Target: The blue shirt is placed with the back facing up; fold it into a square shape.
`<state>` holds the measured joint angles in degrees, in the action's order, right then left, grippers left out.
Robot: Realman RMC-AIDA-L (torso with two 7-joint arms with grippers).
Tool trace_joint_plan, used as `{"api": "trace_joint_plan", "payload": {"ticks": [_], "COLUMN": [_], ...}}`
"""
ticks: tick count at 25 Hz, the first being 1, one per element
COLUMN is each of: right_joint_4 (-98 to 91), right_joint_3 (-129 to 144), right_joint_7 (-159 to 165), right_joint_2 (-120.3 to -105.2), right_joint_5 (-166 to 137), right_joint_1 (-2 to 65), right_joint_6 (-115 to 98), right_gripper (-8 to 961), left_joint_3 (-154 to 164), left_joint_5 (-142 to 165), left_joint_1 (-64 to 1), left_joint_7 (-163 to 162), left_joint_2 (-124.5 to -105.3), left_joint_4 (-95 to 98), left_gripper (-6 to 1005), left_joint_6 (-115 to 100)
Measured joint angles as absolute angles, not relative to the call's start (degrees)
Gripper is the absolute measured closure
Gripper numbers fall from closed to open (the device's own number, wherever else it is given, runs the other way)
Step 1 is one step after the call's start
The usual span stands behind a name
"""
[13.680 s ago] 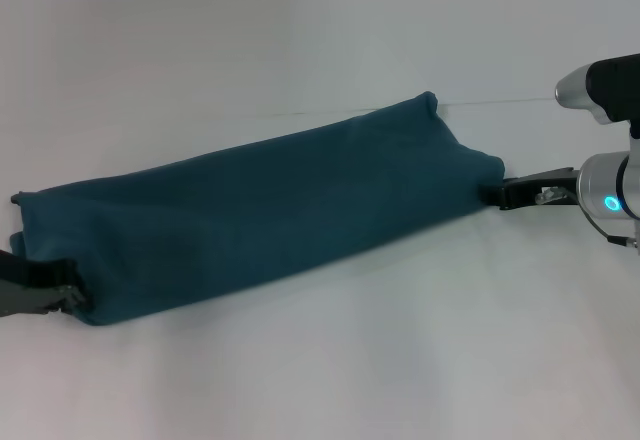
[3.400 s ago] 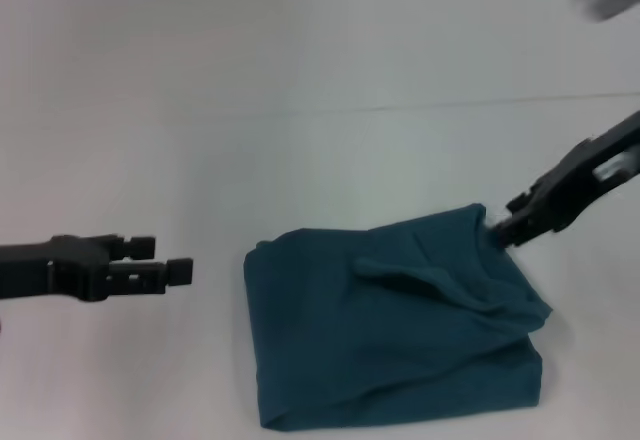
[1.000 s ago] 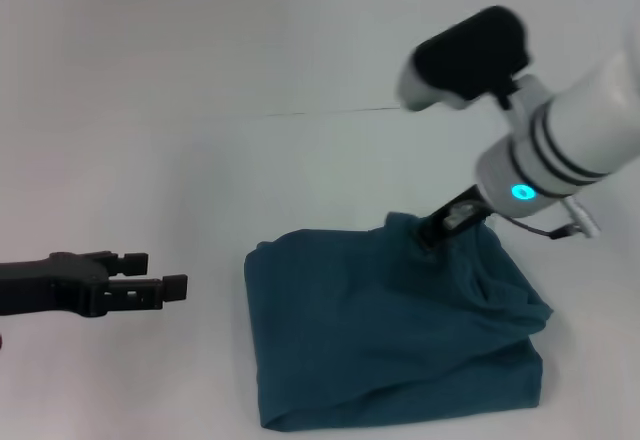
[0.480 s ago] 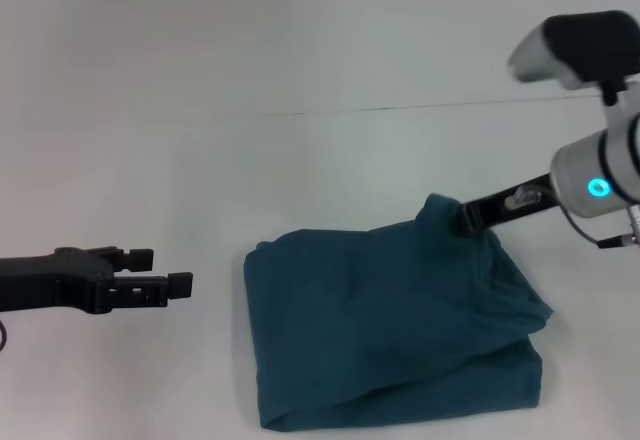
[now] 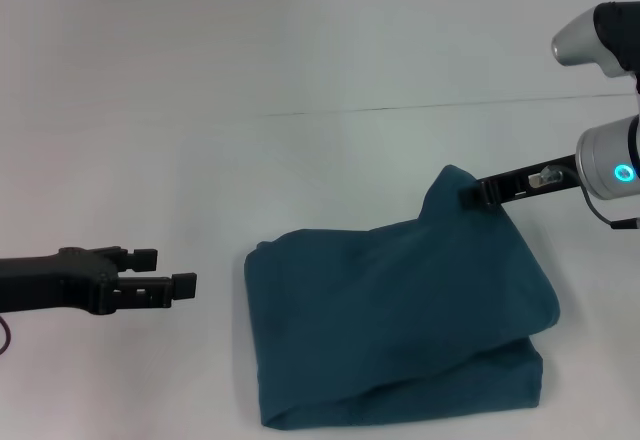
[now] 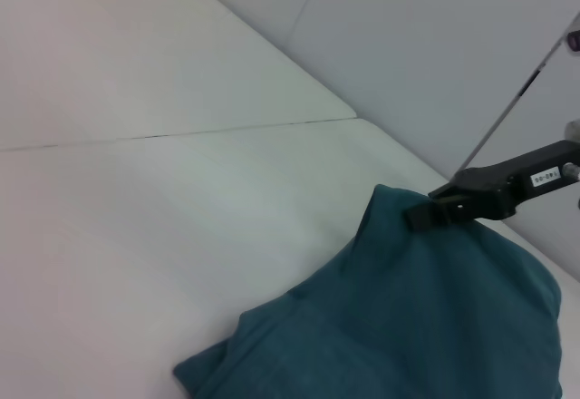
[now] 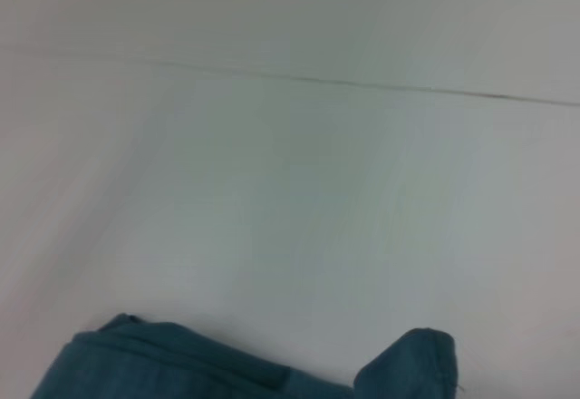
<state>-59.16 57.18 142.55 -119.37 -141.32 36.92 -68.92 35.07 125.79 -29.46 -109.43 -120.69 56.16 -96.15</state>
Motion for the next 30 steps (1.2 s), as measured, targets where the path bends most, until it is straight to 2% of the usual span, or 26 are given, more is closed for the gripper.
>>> {"api": "trace_joint_plan", "payload": {"ticks": [8,14,20,23,26,30], "right_joint_4": [-52.9,-52.0,-54.5,-58.0,-63.2,-68.8], "right_joint_3": [57.6,55.1,49.3,46.9,46.0,46.4], "right_joint_7": [140.2,138.4,137.6,136.5,135.7,132.4], "right_joint_2": [-117.36,-117.06,-115.85,-115.65,-116.31,-119.13], "right_joint_5": [-141.4,-141.2,-140.1,-138.0,-137.1,-136.7], "right_joint_1": [37.3,37.3,37.0,36.3,35.5,34.6], "right_joint_6": [-64.9,-64.3,-69.3,-74.9,-80.4,-84.8], "right_gripper": [933,932,726,669,613,537], "left_joint_3": [34.9,35.0,35.0,34.9,35.0,35.1], "left_joint_5": [126.0,126.2,126.2,126.0,125.8,125.8], "left_joint_1": [-29.1,-29.0,-29.1,-29.0,-29.1,-29.4], "left_joint_7": [-109.6,-109.5,-109.5,-109.5,-109.3,-108.7], "left_joint_2": [-120.8,-120.78,-120.76,-120.76,-120.9,-121.04], "left_joint_4": [56.2,56.2,56.2,56.2,56.0,54.7], "left_gripper": [54,56,57,58,59,60], "left_joint_6": [-96.2,-96.1,-96.2,-96.2,-96.2,-95.8]}}
